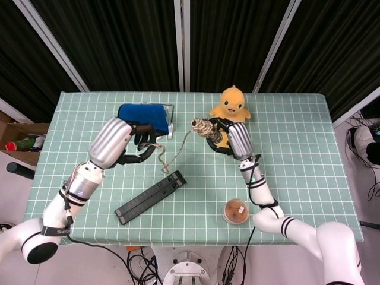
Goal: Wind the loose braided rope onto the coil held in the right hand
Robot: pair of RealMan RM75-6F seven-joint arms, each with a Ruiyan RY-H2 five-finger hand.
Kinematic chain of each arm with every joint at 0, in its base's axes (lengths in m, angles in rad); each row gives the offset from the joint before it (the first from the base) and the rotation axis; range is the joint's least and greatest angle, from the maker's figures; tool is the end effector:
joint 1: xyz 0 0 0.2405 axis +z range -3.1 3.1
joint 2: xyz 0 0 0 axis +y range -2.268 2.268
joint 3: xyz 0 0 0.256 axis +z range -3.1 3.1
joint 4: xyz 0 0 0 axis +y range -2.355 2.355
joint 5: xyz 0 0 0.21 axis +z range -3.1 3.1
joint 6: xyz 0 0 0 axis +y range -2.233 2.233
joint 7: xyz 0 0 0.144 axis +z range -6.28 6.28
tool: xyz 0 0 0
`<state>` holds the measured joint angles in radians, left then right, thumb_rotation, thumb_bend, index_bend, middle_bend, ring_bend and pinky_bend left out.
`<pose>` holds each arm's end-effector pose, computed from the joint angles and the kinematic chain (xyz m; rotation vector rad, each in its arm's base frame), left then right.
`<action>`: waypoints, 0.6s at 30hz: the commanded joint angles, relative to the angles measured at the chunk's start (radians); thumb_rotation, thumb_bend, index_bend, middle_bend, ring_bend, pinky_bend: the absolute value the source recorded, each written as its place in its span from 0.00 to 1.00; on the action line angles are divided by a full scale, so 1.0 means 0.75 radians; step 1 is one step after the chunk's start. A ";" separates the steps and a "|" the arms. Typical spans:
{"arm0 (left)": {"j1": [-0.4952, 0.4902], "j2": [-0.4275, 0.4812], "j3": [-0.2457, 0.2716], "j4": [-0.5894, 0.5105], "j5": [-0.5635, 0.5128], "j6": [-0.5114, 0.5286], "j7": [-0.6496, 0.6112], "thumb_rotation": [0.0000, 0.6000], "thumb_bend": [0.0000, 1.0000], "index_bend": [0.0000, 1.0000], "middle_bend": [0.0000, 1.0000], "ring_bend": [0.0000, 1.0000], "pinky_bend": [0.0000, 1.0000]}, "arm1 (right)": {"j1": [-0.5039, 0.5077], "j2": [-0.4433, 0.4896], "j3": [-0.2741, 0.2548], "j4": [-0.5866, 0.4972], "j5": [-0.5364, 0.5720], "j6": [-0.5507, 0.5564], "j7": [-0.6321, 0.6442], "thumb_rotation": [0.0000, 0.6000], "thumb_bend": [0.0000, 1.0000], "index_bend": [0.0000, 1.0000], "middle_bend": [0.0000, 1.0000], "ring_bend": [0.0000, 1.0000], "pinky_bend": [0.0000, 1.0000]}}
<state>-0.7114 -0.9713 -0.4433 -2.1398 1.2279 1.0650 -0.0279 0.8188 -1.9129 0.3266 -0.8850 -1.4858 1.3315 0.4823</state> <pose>-0.0238 0.3084 0.1692 -1.7725 -0.9879 -1.6046 -0.1021 -0.3876 -0.0201 1.4593 -1.0188 1.8104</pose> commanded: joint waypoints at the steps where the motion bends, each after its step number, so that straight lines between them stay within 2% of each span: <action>1: -0.198 0.126 -0.167 -0.106 -0.296 -0.182 0.031 1.00 0.48 0.78 0.76 0.69 0.86 | 0.041 -0.077 0.006 0.065 0.019 -0.027 0.044 1.00 0.62 0.94 0.75 0.68 0.87; 4: -0.337 0.147 -0.223 -0.082 -0.508 -0.250 0.063 1.00 0.48 0.78 0.76 0.69 0.86 | 0.067 -0.124 0.006 0.106 0.024 -0.043 0.078 1.00 0.62 0.95 0.75 0.68 0.87; 8: -0.522 0.146 -0.259 -0.032 -0.785 -0.295 0.107 1.00 0.48 0.78 0.77 0.69 0.86 | 0.101 -0.159 0.011 0.138 0.025 -0.058 0.105 1.00 0.62 0.95 0.75 0.68 0.87; 14: -0.764 0.063 -0.227 0.106 -1.036 -0.246 0.230 1.00 0.48 0.78 0.77 0.69 0.86 | 0.144 -0.166 0.014 0.106 0.023 -0.096 0.159 1.00 0.62 0.95 0.75 0.68 0.87; 18: -0.829 0.001 -0.180 0.227 -1.128 -0.206 0.272 1.00 0.48 0.78 0.77 0.69 0.86 | 0.134 -0.122 -0.060 0.048 -0.044 -0.089 0.224 1.00 0.62 0.95 0.75 0.68 0.87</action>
<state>-1.2960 -0.9363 -0.5977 -2.0247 0.4327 0.8930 0.1452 0.9226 -2.0219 0.3076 -0.8292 -1.4945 1.2622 0.6326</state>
